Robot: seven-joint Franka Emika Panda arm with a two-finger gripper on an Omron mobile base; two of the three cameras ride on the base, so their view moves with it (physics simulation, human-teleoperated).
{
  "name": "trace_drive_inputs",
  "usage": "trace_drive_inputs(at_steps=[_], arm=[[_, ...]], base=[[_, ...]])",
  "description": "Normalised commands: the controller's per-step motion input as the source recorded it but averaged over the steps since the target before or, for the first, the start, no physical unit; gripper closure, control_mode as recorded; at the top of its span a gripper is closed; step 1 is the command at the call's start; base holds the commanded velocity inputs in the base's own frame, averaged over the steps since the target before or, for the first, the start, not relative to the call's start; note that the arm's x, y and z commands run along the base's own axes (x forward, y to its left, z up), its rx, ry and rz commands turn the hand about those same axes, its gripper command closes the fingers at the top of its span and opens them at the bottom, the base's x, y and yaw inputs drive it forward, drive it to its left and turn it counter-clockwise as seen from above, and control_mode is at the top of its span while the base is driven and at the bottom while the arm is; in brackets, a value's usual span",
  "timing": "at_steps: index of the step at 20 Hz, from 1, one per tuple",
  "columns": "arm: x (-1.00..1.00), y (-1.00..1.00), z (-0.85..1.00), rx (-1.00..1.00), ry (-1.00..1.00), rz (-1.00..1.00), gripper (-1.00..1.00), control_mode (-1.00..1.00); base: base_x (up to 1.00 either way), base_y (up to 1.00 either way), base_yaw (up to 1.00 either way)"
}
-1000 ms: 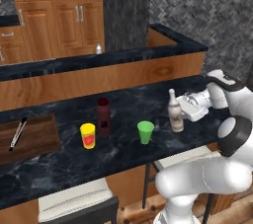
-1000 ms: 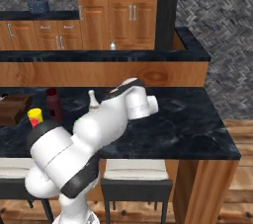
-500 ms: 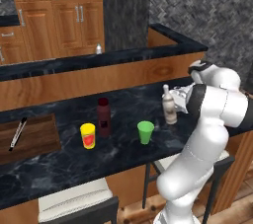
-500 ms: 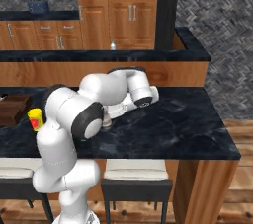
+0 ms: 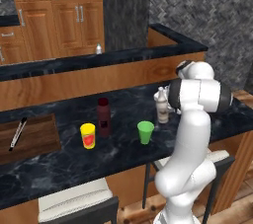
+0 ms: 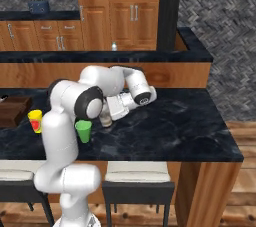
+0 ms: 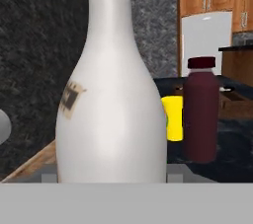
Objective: Place the drinks on the dining counter in a tight cluster.
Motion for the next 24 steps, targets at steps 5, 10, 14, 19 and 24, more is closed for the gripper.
trace_drive_inputs(at_steps=[5, 10, 14, 19, 24], arm=[[0.23, 0.22, -0.07, 0.0, -0.06, 0.0, 1.0, -1.0], [0.18, 0.26, -0.15, 0.0, 0.0, 0.0, 1.0, -1.0], [0.09, 0.28, -0.17, 0.0, -0.03, 0.0, 1.0, -1.0], [0.08, 0.28, -0.16, 0.01, -0.03, 0.0, 1.0, -1.0], [0.08, 0.22, -0.08, 0.03, -0.01, 0.01, 1.0, -1.0]], base=[[0.0, 0.0, 0.0], [0.0, 0.0, 0.0], [0.0, 0.0, 0.0], [0.0, 0.0, 0.0], [0.0, 0.0, 0.0]])
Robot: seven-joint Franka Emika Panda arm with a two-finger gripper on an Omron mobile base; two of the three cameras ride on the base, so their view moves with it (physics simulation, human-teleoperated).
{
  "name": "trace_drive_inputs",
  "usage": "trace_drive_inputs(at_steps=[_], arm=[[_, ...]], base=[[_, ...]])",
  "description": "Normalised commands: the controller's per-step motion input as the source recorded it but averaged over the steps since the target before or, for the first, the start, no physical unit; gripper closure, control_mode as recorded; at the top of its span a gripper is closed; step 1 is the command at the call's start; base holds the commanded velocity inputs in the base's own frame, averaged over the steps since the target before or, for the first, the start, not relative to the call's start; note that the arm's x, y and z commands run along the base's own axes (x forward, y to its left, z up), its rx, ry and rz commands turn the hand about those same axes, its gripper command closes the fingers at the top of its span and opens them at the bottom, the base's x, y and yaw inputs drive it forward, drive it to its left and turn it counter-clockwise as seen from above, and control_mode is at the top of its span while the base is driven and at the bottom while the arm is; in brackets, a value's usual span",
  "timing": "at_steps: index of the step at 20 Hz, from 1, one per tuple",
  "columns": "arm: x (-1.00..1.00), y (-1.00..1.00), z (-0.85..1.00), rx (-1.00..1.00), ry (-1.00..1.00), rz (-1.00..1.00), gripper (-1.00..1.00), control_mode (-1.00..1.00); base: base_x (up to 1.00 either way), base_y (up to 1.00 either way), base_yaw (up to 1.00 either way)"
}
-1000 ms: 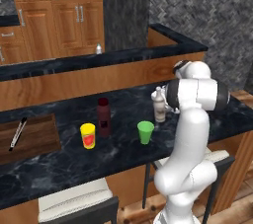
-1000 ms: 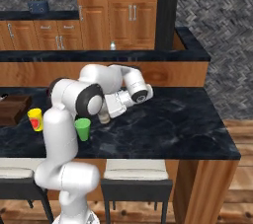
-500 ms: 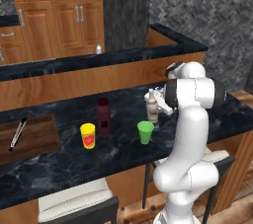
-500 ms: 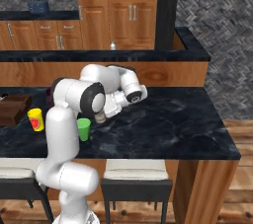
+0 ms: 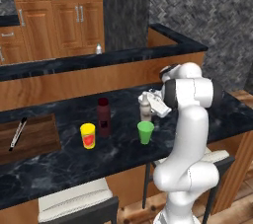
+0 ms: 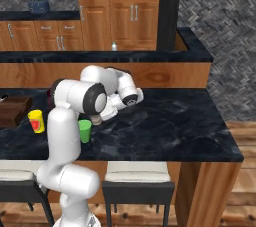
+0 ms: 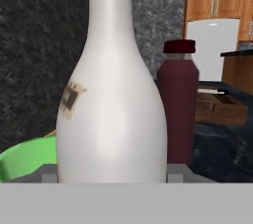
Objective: Place the drinks on the dining counter in a tight cluster.
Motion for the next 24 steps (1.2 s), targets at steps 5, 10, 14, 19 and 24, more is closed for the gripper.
trace_drive_inputs(at_steps=[5, 10, 14, 19, 24], arm=[[0.1, 0.25, -0.09, 0.01, -0.01, 0.0, 1.0, -1.0], [0.09, 0.24, -0.09, 0.01, 0.0, 0.01, 1.0, -1.0], [0.07, 0.24, -0.12, 0.02, 0.0, 0.01, 1.0, -1.0], [0.09, 0.24, -0.14, 0.03, 0.0, 0.03, 1.0, -1.0], [0.1, 0.22, -0.15, 0.02, 0.0, 0.04, 1.0, -1.0]], base=[[0.0, 0.0, 0.0], [0.0, 0.0, 0.0], [0.0, 0.0, 0.0], [0.0, 0.0, 0.0], [0.0, 0.0, 0.0]])
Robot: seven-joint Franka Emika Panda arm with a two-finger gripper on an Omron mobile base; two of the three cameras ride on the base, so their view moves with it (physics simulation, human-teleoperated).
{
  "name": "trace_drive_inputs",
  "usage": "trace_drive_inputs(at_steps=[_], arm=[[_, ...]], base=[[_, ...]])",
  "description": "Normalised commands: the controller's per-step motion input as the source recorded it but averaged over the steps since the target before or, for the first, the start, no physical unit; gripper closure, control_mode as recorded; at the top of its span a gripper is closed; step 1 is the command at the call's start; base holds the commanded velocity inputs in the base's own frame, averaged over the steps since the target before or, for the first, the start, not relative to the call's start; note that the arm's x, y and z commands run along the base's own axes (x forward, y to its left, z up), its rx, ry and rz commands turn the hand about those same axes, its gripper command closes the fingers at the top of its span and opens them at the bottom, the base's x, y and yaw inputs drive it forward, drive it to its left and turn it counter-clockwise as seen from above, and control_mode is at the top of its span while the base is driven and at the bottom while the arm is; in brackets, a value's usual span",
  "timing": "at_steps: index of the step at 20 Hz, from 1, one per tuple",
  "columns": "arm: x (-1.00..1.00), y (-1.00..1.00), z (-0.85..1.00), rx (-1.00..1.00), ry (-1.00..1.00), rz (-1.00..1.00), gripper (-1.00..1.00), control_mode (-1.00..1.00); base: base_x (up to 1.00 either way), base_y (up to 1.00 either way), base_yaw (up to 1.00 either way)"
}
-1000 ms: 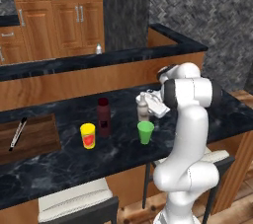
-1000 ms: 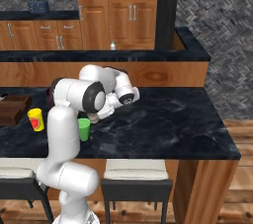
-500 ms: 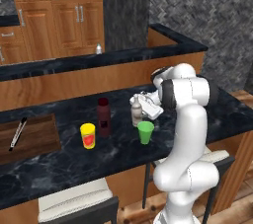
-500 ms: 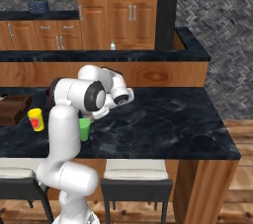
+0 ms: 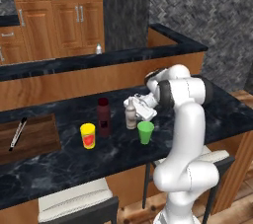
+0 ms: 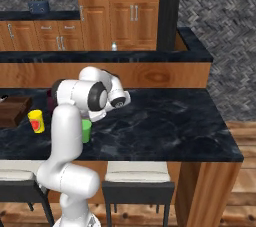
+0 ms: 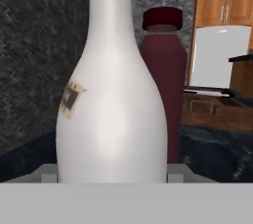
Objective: Place the drinks on the dining counter in a tight cluster.
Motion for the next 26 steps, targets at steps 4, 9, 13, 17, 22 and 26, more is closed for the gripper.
trace_drive_inputs(at_steps=[4, 9, 13, 17, 22, 26], arm=[[0.13, 0.17, -0.13, 0.0, 0.0, 0.04, 1.0, -1.0], [0.16, 0.11, -0.12, 0.0, 0.0, 0.06, 1.0, -1.0], [0.18, 0.12, -0.15, 0.02, 0.0, 0.08, 1.0, -1.0], [0.1, 0.08, -0.16, 0.01, 0.0, 0.08, 1.0, -1.0], [0.0, 0.0, -0.17, 0.0, -0.03, 0.09, -1.0, -1.0], [0.0, 0.0, -0.12, 0.0, -0.07, 0.07, -1.0, -1.0]], base=[[0.0, 0.0, 0.0], [0.0, 0.0, 0.0], [0.0, 0.0, 0.0], [0.0, 0.0, 0.0], [0.0, 0.0, 0.0], [0.0, 0.0, 0.0]])
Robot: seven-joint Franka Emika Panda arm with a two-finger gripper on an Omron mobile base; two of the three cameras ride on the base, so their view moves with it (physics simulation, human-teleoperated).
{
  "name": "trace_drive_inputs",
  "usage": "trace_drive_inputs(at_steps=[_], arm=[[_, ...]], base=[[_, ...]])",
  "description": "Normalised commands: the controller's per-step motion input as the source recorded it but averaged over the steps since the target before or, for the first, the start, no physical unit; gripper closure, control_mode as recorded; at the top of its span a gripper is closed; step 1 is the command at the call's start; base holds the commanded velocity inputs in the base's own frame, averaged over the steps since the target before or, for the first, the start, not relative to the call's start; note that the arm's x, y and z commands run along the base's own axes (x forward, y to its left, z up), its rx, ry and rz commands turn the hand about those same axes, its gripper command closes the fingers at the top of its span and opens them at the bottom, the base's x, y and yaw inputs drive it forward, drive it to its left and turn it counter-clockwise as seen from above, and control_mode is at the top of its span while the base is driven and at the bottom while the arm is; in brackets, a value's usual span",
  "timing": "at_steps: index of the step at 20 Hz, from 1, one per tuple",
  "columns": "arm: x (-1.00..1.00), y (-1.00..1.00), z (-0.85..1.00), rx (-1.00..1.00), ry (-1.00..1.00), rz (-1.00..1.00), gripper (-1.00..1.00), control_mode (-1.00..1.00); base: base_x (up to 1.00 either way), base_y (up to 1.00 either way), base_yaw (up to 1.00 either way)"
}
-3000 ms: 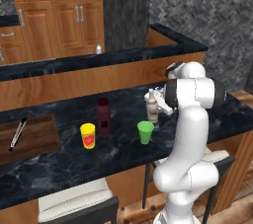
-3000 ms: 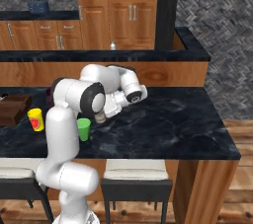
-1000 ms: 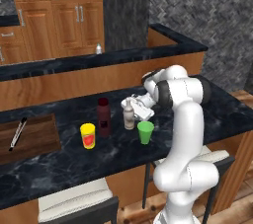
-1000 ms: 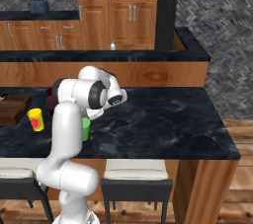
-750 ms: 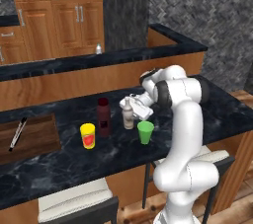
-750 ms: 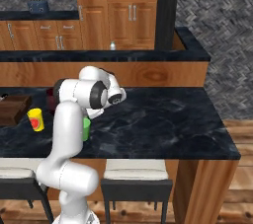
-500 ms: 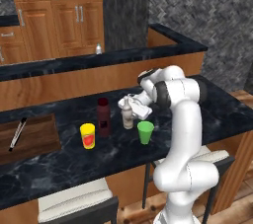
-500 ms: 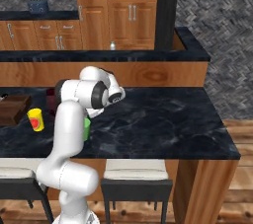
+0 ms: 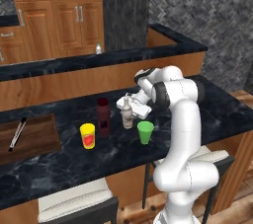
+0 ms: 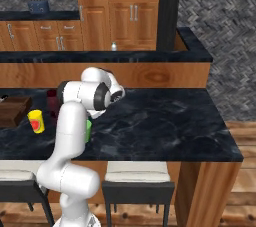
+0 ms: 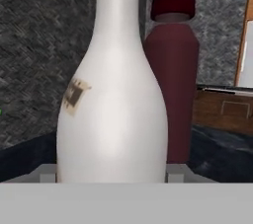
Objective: Place the drinks on the dining counter in a tight cluster.
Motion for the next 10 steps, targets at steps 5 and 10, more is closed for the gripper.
trace_drive_inputs(at_steps=[5, 10], arm=[[0.06, 0.0, -0.07, 0.0, -0.12, 0.07, -1.0, -1.0], [0.01, -0.09, -0.04, 0.0, -0.1, 0.05, -1.0, -1.0]], base=[[0.0, 0.0, 0.0], [0.0, 0.0, 0.0]])
